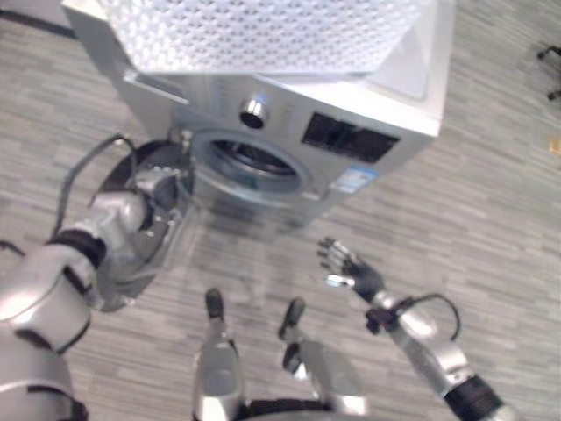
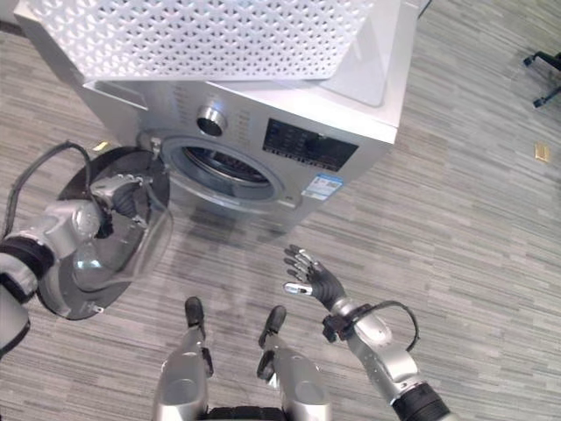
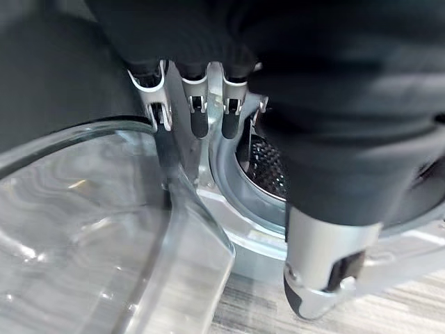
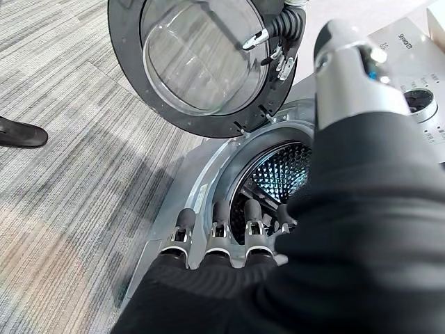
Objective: Grab the laundry basket,head to the washer,open it,put in the laundry and shut it.
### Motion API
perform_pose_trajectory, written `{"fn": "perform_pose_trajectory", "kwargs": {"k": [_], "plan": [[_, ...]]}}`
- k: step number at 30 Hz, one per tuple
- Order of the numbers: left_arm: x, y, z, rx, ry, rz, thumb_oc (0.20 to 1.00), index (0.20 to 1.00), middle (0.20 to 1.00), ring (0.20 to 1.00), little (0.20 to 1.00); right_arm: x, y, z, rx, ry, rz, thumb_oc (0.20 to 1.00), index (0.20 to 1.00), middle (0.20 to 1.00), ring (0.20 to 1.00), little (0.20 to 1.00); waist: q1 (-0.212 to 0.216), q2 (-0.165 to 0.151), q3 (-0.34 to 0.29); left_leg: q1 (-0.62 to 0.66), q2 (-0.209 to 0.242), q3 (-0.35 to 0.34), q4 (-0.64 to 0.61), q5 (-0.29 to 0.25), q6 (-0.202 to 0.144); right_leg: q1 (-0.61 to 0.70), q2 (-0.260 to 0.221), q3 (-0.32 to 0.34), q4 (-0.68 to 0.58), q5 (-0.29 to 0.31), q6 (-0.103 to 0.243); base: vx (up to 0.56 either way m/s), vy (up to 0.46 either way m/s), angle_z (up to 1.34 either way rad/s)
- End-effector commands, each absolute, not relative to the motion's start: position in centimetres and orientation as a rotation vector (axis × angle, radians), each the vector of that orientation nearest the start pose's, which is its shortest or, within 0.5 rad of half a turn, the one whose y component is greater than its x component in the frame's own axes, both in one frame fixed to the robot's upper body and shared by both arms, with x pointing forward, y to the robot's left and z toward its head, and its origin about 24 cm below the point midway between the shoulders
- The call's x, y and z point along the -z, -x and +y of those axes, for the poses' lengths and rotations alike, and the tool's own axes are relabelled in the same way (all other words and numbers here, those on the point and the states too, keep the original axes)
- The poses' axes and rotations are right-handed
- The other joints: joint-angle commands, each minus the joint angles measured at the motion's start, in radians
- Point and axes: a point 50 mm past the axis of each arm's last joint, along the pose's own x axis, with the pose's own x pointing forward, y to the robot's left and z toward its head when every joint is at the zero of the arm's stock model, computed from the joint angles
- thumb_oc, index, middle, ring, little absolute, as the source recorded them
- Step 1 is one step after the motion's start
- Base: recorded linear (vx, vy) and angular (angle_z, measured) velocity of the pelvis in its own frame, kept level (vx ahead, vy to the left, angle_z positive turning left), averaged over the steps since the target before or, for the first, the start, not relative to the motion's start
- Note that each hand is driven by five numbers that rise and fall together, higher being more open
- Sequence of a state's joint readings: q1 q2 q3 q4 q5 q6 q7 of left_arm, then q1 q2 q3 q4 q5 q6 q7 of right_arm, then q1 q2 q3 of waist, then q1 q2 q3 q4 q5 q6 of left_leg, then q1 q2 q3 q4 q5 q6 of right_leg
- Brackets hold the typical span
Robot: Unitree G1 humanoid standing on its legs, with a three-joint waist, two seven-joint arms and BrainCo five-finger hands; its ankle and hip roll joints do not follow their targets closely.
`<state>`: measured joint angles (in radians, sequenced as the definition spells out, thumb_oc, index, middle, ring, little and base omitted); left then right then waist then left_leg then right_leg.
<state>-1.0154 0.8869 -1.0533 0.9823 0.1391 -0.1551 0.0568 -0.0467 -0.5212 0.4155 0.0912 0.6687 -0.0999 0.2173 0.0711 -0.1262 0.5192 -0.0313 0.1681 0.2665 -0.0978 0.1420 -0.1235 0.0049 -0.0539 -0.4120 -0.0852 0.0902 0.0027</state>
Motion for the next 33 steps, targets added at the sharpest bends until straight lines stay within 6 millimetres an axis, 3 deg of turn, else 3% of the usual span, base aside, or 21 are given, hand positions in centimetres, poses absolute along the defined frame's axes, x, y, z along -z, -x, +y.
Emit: {"fn": "perform_pose_trajectory", "kwargs": {"k": [1,11,33], "plan": [[-17.6,-37.1,33.1,-0.128,-1.571,0.174,1.000,1.000,1.000,1.000,1.000,-3.6,-23.7,-16.7,-0.503,-0.120,0.085,1.000,1.000,1.000,1.000,1.000,0.027,-0.021,-0.042,-0.047,-0.009,-0.004,0.011,-0.054,-0.026,0.111,-0.051,-0.007,0.017,-0.090,0.076,0.00,0.000,0.00],[-18.3,-35.2,36.6,-0.259,-1.604,0.224,1.000,1.000,1.000,1.000,1.000,-3.7,-23.9,-16.3,-0.508,-0.111,0.079,1.000,1.000,1.000,1.000,1.000,0.037,-0.037,-0.047,-0.054,-0.011,0.002,0.011,-0.060,-0.024,0.098,-0.049,-0.003,0.016,-0.082,0.079,0.00,0.000,0.00],[-18.4,-35.7,35.4,-0.242,-1.554,0.146,1.000,1.000,1.000,1.000,1.000,-4.1,-24.8,-16.2,-0.493,-0.088,0.057,1.000,1.000,1.000,1.000,1.000,0.034,-0.022,-0.045,-0.051,-0.015,0.004,0.011,-0.060,-0.024,0.093,-0.053,0.001,0.026,-0.083,0.078,0.00,0.000,0.00]]}}
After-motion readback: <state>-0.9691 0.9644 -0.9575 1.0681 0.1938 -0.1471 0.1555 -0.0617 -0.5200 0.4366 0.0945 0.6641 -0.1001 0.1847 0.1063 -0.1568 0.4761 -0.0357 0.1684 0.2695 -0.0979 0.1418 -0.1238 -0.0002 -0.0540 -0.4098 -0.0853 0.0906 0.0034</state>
